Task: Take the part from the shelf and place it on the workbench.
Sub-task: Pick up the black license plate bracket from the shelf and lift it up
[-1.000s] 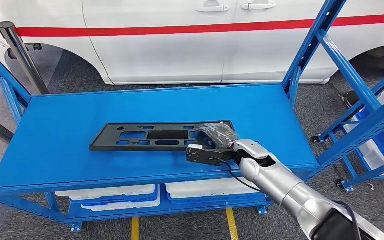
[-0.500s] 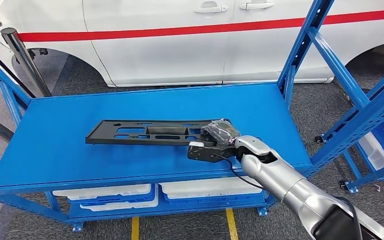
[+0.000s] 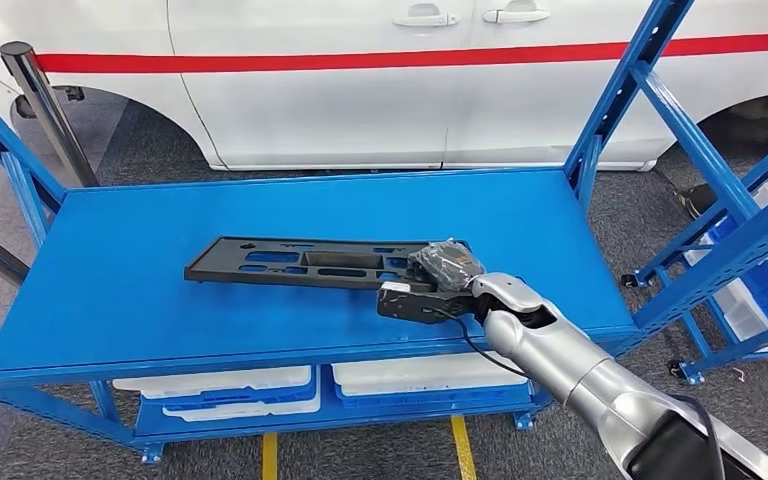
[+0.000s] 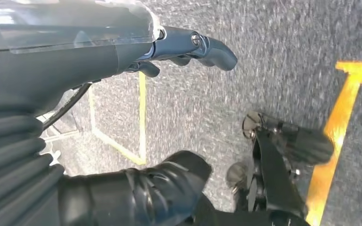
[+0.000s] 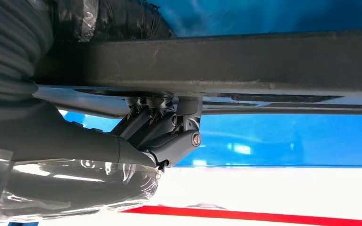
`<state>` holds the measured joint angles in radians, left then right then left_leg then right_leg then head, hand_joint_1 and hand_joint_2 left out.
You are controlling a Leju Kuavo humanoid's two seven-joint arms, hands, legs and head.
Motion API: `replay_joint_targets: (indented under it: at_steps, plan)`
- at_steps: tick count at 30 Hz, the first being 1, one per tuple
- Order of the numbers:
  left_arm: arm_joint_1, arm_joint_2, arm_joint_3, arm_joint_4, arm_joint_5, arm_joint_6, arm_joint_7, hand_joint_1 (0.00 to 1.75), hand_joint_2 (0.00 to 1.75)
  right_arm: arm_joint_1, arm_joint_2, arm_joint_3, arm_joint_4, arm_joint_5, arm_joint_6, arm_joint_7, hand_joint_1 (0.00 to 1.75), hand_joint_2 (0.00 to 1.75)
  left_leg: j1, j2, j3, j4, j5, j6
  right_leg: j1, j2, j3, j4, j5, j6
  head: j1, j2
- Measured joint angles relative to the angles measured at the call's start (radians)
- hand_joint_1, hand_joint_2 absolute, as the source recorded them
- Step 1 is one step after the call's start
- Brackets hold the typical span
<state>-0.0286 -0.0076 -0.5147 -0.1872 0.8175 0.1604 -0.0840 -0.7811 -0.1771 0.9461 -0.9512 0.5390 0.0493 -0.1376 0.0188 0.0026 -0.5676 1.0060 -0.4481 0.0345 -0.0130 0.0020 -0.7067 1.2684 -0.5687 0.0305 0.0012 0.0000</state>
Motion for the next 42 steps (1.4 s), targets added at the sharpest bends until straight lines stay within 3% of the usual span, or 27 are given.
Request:
replay_joint_targets:
  at_steps: [1,2,4,6,8,11,13,15,16,17,18,20,21,22,26,28,30,31,32,33,36,37,40,42]
  plan:
    - [0.0,0.0,0.001,0.001,0.001,0.002,0.002,0.0,1.75,0.003,0.0,0.001,0.0,0.022,-0.017,0.012,1.75,1.75,-0.001,0.0,-0.001,0.001,0.0,0.0,0.0,0.0,-0.015,0.03,-0.003,0.001,0.0,0.0]
    - [0.001,-0.001,0.002,0.001,0.002,0.004,0.005,0.0,1.75,0.005,0.0,0.004,0.0,0.052,-0.038,0.027,1.75,1.75,-0.001,-0.001,-0.001,0.001,0.0,0.0,0.0,0.0,-0.011,0.021,0.013,0.0,0.0,0.0]
    - [0.0,-0.005,0.006,0.002,0.003,0.011,0.009,0.0,1.75,0.011,0.0,0.011,0.0,0.125,-0.095,0.071,1.75,1.75,-0.001,-0.004,-0.001,0.004,-0.002,-0.002,0.0,-0.001,0.045,-0.097,0.081,-0.006,0.0,0.0]
    - [0.0,-0.01,0.009,0.002,0.004,0.015,0.01,0.0,1.75,0.014,-0.001,0.017,-0.001,0.192,-0.153,0.115,1.75,1.75,-0.005,-0.008,-0.005,0.01,-0.005,-0.008,0.005,-0.002,0.099,-0.212,0.12,-0.015,0.0,0.0]
    - [0.001,-0.012,0.012,0.002,0.005,0.016,0.011,0.0,1.75,0.016,-0.001,0.021,-0.001,0.229,-0.186,0.139,1.75,1.75,-0.007,-0.01,-0.009,0.01,-0.005,-0.017,0.011,-0.001,0.109,-0.243,0.121,-0.021,0.0,0.0]
    - [0.002,-0.014,0.014,0.002,0.006,0.016,0.012,0.0,1.75,0.019,-0.004,0.026,-0.003,0.238,-0.195,0.148,1.75,1.75,-0.007,-0.009,-0.014,0.021,-0.018,-0.033,0.003,0.0,0.112,-0.255,0.128,-0.039,-0.001,0.0]
    - [0.002,-0.015,0.015,0.002,0.006,0.016,0.012,0.0,1.75,0.02,-0.004,0.026,-0.004,0.241,-0.196,0.15,1.75,1.75,-0.005,-0.008,-0.053,0.107,-0.07,-0.04,-0.001,-0.001,0.116,-0.262,0.132,-0.049,-0.001,0.0]
    - [0.001,-0.015,0.015,0.002,0.006,0.016,0.012,0.0,1.75,0.025,-0.004,0.027,-0.004,0.242,-0.196,0.15,1.75,1.75,-0.004,-0.008,-0.119,0.24,-0.126,-0.046,0.001,-0.002,0.115,-0.262,0.131,-0.054,-0.001,0.0]
    - [0.001,-0.015,0.015,0.002,0.006,0.016,0.012,0.0,1.75,0.028,-0.004,0.028,-0.004,0.242,-0.196,0.15,1.75,1.75,-0.004,-0.008,-0.14,0.28,-0.133,-0.048,0.001,-0.002,0.116,-0.261,0.129,-0.054,-0.001,0.0]
    - [0.002,-0.015,0.015,0.002,0.006,0.016,0.012,0.0,1.75,0.03,-0.004,0.028,-0.004,0.245,-0.197,0.151,1.75,1.75,-0.004,-0.008,-0.145,0.282,-0.12,-0.048,0.002,-0.001,0.117,-0.26,0.128,-0.054,-0.001,0.0]
    - [0.002,-0.015,0.015,0.002,0.006,0.016,0.012,0.0,1.75,0.031,-0.004,0.029,-0.005,0.254,-0.205,0.156,1.75,1.75,-0.004,-0.008,-0.13,0.246,-0.088,-0.047,0.002,0.0,0.118,-0.258,0.126,-0.053,-0.001,0.0]
    - [0.003,-0.015,0.015,0.003,0.006,0.016,0.013,0.0,1.75,0.035,-0.004,0.029,-0.009,0.313,-0.249,0.186,1.75,1.75,-0.005,-0.008,-0.068,0.112,-0.017,-0.04,0.002,0.002,0.121,-0.253,0.119,-0.047,-0.001,0.0]
    - [0.003,-0.015,0.016,0.003,0.006,0.015,0.014,0.0,1.75,0.038,-0.005,0.029,-0.014,0.366,-0.29,0.211,1.75,1.75,-0.007,-0.009,-0.044,0.059,0.003,-0.036,0.004,0.003,0.119,-0.248,0.117,-0.043,-0.001,0.0]
    - [0.004,-0.015,0.016,0.004,0.006,0.014,0.015,0.0,1.75,0.04,-0.005,0.029,-0.019,0.424,-0.332,0.236,1.75,1.75,-0.009,-0.009,-0.032,0.028,0.01,-0.032,0.005,0.003,0.116,-0.245,0.117,-0.038,-0.001,0.0]
    - [0.004,-0.019,0.016,0.004,0.004,0.01,0.022,0.0,1.75,0.053,-0.019,0.028,-0.054,0.569,-0.419,0.281,1.75,1.75,-0.007,-0.007,-0.03,0.01,0.018,-0.014,0.007,0.003,0.108,-0.235,0.107,-0.02,0.0,0.0]
    - [0.003,-0.022,0.016,0.004,0.002,0.008,0.026,0.0,1.75,0.064,-0.032,0.022,-0.08,0.605,-0.425,0.283,1.75,1.75,-0.002,-0.003,-0.032,0.0,0.026,-0.001,0.006,0.003,0.082,-0.166,0.05,-0.013,0.0,0.0]
    - [0.004,-0.023,0.016,0.004,0.0,0.004,0.028,0.0,1.75,0.081,-0.045,0.012,-0.107,0.631,-0.431,0.283,1.75,1.75,-0.003,-0.002,-0.04,0.001,0.031,0.005,0.005,0.003,0.034,-0.037,-0.024,-0.008,0.0,0.0]
    - [0.005,-0.024,0.016,0.004,0.0,0.002,0.029,0.0,1.75,0.09,-0.051,0.005,-0.12,0.642,-0.435,0.283,1.75,1.75,-0.003,-0.002,-0.045,0.004,0.033,0.006,0.004,0.003,0.017,0.015,-0.044,-0.006,0.0,0.0]
    - [0.005,-0.025,0.016,0.004,-0.001,0.0,0.029,0.0,1.75,0.099,-0.057,-0.002,-0.133,0.651,-0.439,0.285,1.75,1.75,-0.003,-0.002,-0.05,0.007,0.035,0.006,0.002,0.002,0.016,0.032,-0.043,-0.005,0.0,0.0]
    - [0.006,-0.027,0.015,0.004,-0.002,-0.001,0.029,0.0,1.75,0.107,-0.061,-0.009,-0.145,0.66,-0.443,0.287,1.75,1.75,-0.003,-0.002,-0.056,0.011,0.037,0.005,0.0,0.002,0.035,0.008,-0.024,-0.004,0.0,0.0]
    - [0.006,-0.033,0.015,0.004,-0.004,-0.004,0.03,0.0,1.75,0.12,-0.07,-0.032,-0.178,0.685,-0.454,0.298,1.75,1.75,-0.004,-0.003,-0.07,0.022,0.044,-0.004,0.0,0.001,0.145,-0.182,0.05,-0.008,0.0,0.0]
    - [0.006,-0.035,0.015,0.004,-0.005,-0.004,0.03,0.0,1.75,0.126,-0.072,-0.04,-0.19,0.694,-0.46,0.302,1.75,1.75,-0.005,-0.003,-0.072,0.023,0.048,-0.01,0.002,0.002,0.163,-0.218,0.061,-0.011,0.0,0.0]
    - [0.007,-0.039,0.015,0.005,-0.005,-0.005,0.031,0.0,1.75,0.145,-0.078,-0.058,-0.219,0.715,-0.48,0.312,1.75,1.75,-0.007,-0.005,-0.078,0.02,0.064,-0.031,0.007,0.003,0.16,-0.235,0.076,-0.026,0.0,0.0]
    - [0.009,-0.04,0.015,0.005,-0.005,-0.005,0.032,0.0,1.75,0.157,-0.08,-0.065,-0.233,0.724,-0.485,0.314,1.75,1.75,-0.006,-0.005,-0.09,0.037,0.041,-0.042,0.002,0.0,0.148,-0.241,0.091,-0.043,0.0,0.0]
